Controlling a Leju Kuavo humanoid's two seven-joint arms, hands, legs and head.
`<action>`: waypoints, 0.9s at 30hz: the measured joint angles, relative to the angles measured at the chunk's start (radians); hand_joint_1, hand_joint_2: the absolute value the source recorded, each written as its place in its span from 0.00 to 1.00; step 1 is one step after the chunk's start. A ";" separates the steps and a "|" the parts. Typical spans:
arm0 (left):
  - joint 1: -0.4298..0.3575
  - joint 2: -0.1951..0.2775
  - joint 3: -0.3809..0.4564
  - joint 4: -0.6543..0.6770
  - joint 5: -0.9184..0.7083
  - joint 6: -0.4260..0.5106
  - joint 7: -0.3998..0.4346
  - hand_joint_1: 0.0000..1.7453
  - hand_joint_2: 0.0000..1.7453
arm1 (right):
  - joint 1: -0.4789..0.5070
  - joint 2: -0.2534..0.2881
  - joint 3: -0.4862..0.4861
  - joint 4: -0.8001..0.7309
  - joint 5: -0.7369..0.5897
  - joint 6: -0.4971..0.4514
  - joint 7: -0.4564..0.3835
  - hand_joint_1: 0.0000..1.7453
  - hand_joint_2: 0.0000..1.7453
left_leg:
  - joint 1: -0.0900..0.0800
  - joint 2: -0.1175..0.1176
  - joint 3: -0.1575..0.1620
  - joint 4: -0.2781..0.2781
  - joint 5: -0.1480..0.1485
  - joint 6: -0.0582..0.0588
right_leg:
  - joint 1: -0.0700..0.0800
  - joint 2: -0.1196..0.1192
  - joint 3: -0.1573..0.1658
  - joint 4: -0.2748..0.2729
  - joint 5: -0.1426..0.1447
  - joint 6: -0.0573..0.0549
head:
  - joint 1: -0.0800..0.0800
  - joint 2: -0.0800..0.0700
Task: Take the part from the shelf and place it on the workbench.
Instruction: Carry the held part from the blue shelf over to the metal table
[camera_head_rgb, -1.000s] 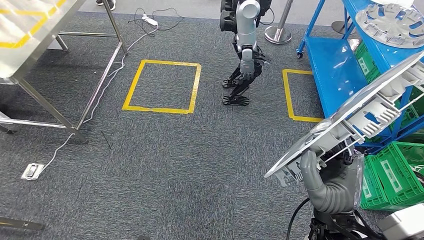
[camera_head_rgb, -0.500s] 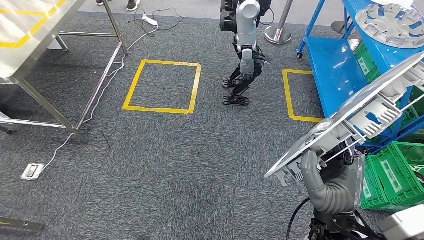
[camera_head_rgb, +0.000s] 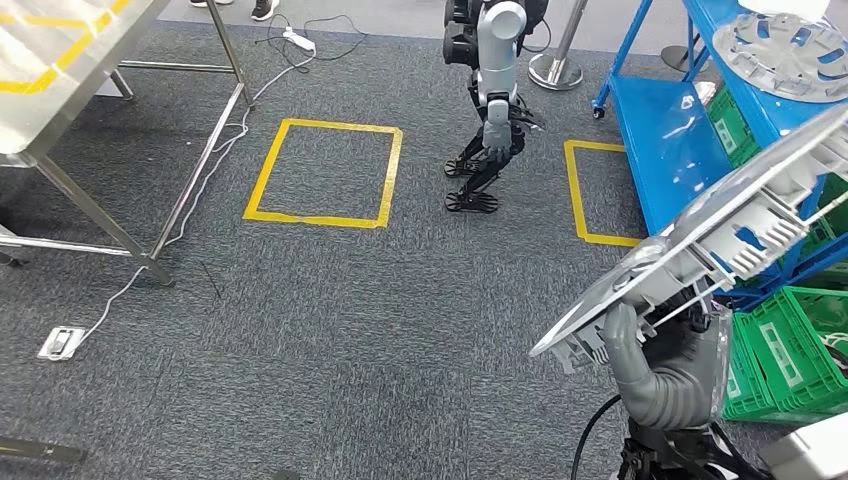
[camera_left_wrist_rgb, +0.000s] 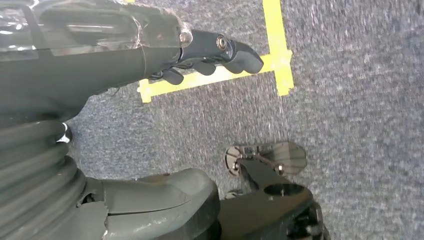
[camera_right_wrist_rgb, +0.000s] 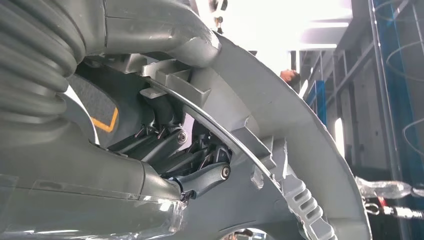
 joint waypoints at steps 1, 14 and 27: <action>0.001 0.000 0.000 0.000 0.000 0.000 0.000 0.00 1.00 | 0.000 0.000 0.000 0.001 -0.001 0.000 0.000 1.00 1.00 | 0.000 0.004 -0.001 0.000 0.000 0.000 | -0.002 -0.005 -0.029 0.069 -0.031 0.002 | 0.004 0.000; -0.002 -0.001 0.000 0.001 0.002 0.001 0.002 0.00 1.00 | 0.007 0.003 0.000 0.005 -0.005 -0.001 -0.004 1.00 1.00 | 0.008 -0.004 -0.026 0.012 0.013 -0.053 | 0.005 -0.009 0.091 -0.191 0.126 -0.039 | 0.006 0.000; -0.003 0.000 0.000 0.002 0.002 0.001 0.006 0.00 1.00 | 0.009 0.004 0.000 0.006 -0.010 -0.004 -0.008 1.00 1.00 | 0.013 0.041 0.110 -0.023 -0.070 -0.059 | 0.003 -0.061 0.002 -0.163 0.192 -0.026 | -0.042 0.000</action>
